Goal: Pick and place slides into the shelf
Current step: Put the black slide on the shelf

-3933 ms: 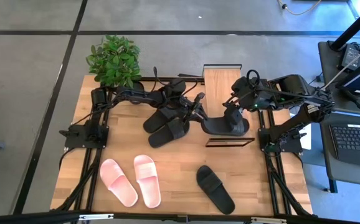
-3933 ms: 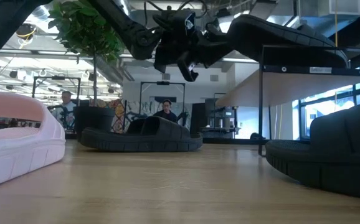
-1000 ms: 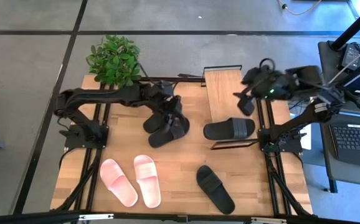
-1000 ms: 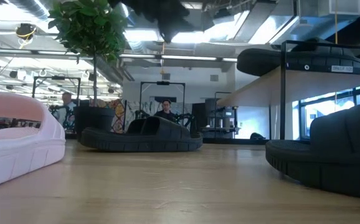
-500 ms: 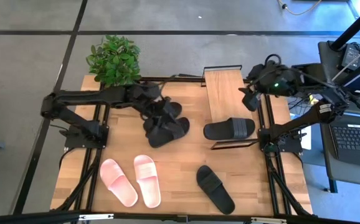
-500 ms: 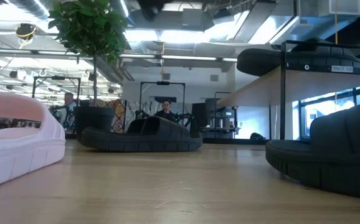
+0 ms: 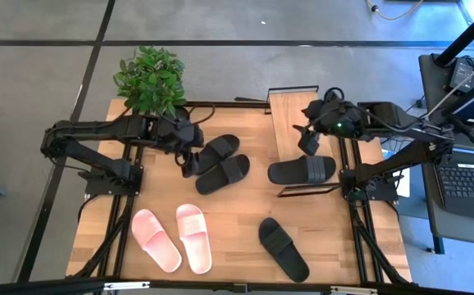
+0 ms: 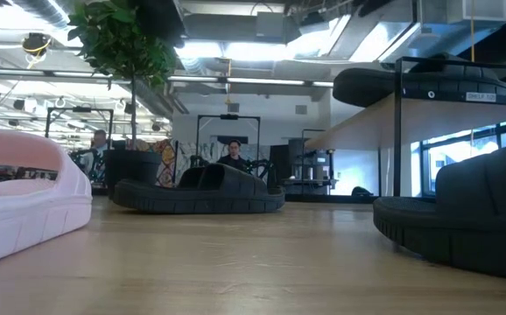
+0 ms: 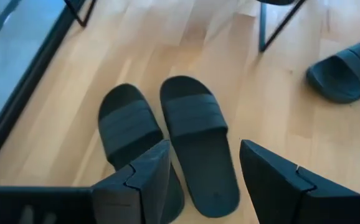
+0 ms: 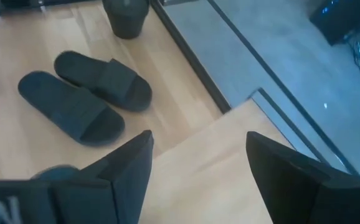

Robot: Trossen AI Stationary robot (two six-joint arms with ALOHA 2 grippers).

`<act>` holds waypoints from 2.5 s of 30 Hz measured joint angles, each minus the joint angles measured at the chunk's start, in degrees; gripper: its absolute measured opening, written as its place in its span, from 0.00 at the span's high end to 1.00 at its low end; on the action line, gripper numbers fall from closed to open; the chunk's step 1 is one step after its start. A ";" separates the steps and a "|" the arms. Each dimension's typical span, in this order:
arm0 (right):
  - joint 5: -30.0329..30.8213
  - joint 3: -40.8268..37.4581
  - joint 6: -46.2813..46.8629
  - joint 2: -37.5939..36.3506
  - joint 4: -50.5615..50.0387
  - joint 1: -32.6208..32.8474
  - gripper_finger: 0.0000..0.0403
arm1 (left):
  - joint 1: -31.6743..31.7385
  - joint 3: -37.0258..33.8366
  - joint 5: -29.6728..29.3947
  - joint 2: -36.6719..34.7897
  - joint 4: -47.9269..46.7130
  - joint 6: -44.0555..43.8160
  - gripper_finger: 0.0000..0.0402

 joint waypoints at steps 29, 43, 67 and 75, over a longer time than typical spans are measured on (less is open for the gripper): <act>-0.01 -1.75 -5.86 0.00 4.27 0.00 0.36 | -4.48 0.00 -5.56 5.81 0.29 25.82 0.54; -0.01 -1.77 -5.80 0.00 4.19 0.02 0.36 | -9.33 -0.02 -8.00 12.88 1.96 31.82 0.54; -0.05 1.33 -26.97 1.61 4.77 16.03 0.36 | -18.12 0.00 -12.94 12.78 3.49 19.85 0.54; 1.53 7.95 -28.81 10.45 2.33 27.16 0.36 | -18.10 0.00 -12.92 12.76 2.41 15.83 0.54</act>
